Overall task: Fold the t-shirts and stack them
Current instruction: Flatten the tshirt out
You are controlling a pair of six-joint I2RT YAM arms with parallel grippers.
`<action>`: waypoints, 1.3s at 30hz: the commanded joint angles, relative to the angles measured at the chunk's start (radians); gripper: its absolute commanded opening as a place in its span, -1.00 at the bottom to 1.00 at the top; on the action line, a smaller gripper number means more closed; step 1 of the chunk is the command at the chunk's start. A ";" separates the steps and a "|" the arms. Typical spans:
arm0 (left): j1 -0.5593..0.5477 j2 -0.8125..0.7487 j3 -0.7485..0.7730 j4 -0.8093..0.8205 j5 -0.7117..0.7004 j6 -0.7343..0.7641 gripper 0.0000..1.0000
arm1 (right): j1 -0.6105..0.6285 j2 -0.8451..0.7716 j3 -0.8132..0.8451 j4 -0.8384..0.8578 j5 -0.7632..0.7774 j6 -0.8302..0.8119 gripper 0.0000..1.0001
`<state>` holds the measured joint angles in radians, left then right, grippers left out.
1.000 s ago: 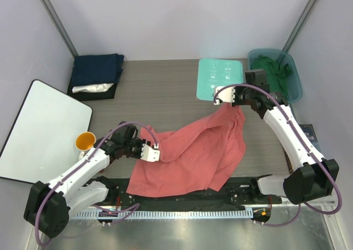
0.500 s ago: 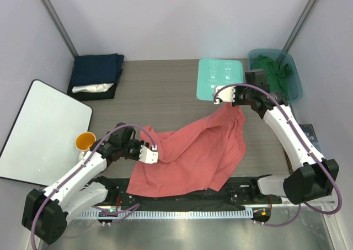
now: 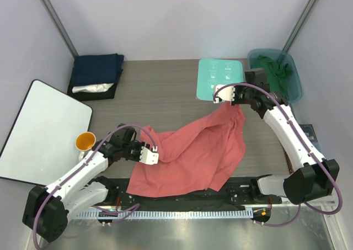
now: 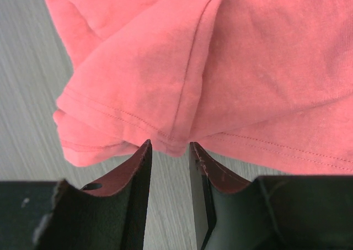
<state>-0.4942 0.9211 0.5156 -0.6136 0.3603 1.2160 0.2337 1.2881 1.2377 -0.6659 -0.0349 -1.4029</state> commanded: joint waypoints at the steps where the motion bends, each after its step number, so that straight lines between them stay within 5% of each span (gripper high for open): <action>1: 0.006 0.030 -0.005 0.054 0.028 0.016 -0.33 | 0.003 -0.006 0.046 0.040 0.026 0.018 -0.98; 15: 0.006 0.104 -0.023 0.124 0.034 0.017 -0.35 | 0.009 -0.015 0.045 0.043 0.030 0.035 -0.98; 18: 0.006 0.119 -0.028 0.130 0.040 0.024 -0.57 | 0.012 -0.019 0.045 0.043 0.030 0.036 -0.98; 20: 0.006 0.133 -0.028 0.138 0.042 0.023 -0.96 | 0.012 -0.023 0.045 0.045 0.030 0.041 -0.98; 29: 0.011 0.116 0.041 0.123 -0.016 -0.012 -0.99 | 0.012 -0.038 0.028 0.063 0.099 0.035 -0.98; 35: 0.075 0.145 0.302 0.251 -0.170 -0.055 -1.00 | 0.013 -0.043 -0.102 0.490 0.264 0.054 -0.98; 39: 0.152 0.287 0.498 0.574 -0.351 -0.006 -1.00 | 0.003 0.065 -0.094 0.995 0.377 0.044 -0.97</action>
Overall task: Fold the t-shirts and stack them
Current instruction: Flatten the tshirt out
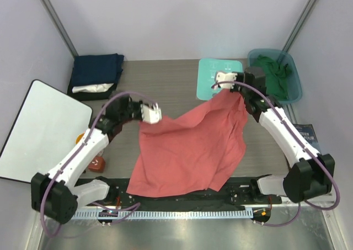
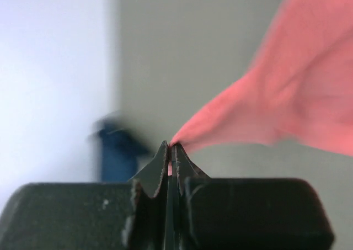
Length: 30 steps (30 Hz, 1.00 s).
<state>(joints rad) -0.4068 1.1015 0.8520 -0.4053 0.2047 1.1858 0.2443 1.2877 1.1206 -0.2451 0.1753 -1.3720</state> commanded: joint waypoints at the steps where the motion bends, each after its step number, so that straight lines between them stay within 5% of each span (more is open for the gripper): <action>1: 0.086 0.145 0.192 0.437 -0.224 0.046 -1.00 | -0.014 0.140 0.091 0.625 0.177 0.013 -0.98; 6: 0.177 0.437 0.538 0.694 -0.287 0.155 -0.99 | -0.054 0.393 0.530 0.897 0.230 0.030 -0.98; 12: 0.240 0.707 1.161 0.775 -0.307 0.144 -0.99 | -0.069 0.590 1.130 0.799 0.190 0.051 -0.98; 14: 0.240 0.718 1.240 0.793 -0.269 0.144 -1.00 | -0.069 0.578 1.197 0.753 0.152 0.056 -0.98; 20: 0.240 0.557 0.974 1.000 -0.140 0.230 -1.00 | -0.066 0.368 0.952 0.747 0.093 0.083 -0.98; 25: 0.247 0.410 0.723 0.982 -0.131 0.198 -1.00 | -0.066 0.109 0.474 0.713 0.075 0.096 -0.98; 28: 0.263 0.252 0.411 0.938 -0.061 0.212 -0.99 | -0.065 -0.084 0.204 0.510 0.008 0.149 -0.98; 30: 0.263 0.096 0.180 0.770 -0.025 0.201 -1.00 | -0.062 -0.178 0.014 0.281 -0.078 0.206 -0.98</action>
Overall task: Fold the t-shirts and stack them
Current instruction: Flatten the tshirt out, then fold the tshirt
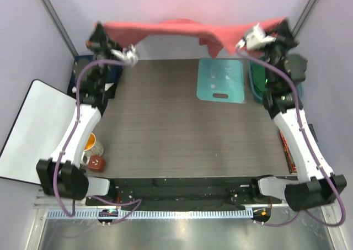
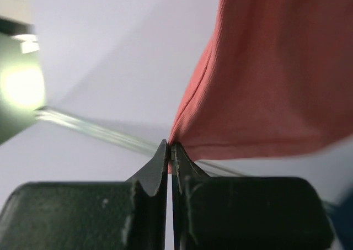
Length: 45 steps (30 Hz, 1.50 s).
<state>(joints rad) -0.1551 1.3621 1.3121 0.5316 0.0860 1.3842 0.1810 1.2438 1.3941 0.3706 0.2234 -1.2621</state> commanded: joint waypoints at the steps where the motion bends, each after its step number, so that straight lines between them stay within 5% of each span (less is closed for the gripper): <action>1: 0.012 -0.229 -0.354 -0.252 0.145 0.009 -1.00 | 0.002 -0.235 -0.317 -0.440 -0.166 0.090 -0.98; 5: 0.014 -0.506 -0.759 -0.681 0.253 0.126 -1.00 | 0.002 -0.464 -0.593 -0.883 -0.311 0.004 -0.98; 8: 0.015 -0.716 -0.917 -0.945 0.309 0.229 -1.00 | 0.002 -0.579 -0.701 -1.124 -0.380 -0.045 -0.98; 13: 0.014 -0.921 -0.967 -1.310 0.368 0.378 -1.00 | 0.002 -0.577 -0.712 -1.386 -0.394 -0.109 -0.98; 20: 0.012 -0.919 -0.912 -1.479 0.333 0.386 -1.00 | 0.002 -0.500 -0.670 -1.515 -0.388 -0.114 -0.98; 27: 0.014 -0.893 -0.898 -1.422 0.279 0.306 -1.00 | 0.002 -0.518 -0.691 -1.291 -0.309 -0.048 -0.98; 39: 0.014 -0.678 -0.939 -0.920 0.081 0.191 -1.00 | 0.002 -0.347 -0.661 -0.952 -0.236 -0.003 -0.98; 45: 0.015 -0.542 -0.901 -0.812 0.020 0.156 -1.00 | 0.002 -0.253 -0.675 -0.802 -0.233 0.000 -0.98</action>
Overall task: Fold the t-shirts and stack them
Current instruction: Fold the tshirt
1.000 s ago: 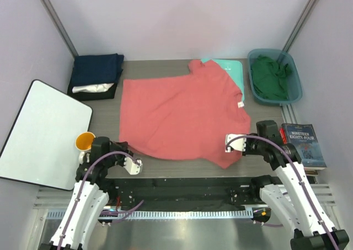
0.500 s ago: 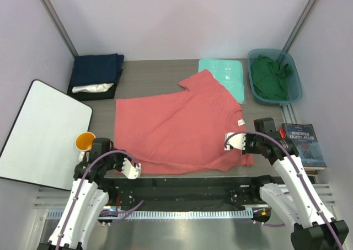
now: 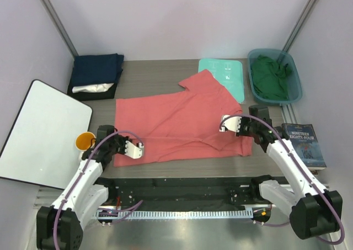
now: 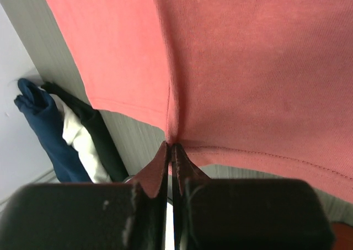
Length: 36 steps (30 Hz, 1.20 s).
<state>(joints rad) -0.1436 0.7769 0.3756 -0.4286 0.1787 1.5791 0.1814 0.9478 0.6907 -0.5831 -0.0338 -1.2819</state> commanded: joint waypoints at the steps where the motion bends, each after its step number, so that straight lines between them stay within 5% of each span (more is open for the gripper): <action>1: 0.004 0.053 0.036 0.151 -0.077 -0.039 -1.00 | 0.001 0.055 0.026 0.182 0.028 0.024 -0.98; 36: 0.024 0.128 0.055 0.057 -0.170 0.022 -1.00 | 0.081 0.365 0.058 0.633 0.069 0.072 -0.98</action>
<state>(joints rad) -0.1341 0.8886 0.3901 -0.3809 0.0444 1.5852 0.2462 1.3048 0.7155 -0.0723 -0.0040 -1.2232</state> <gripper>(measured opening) 0.006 0.039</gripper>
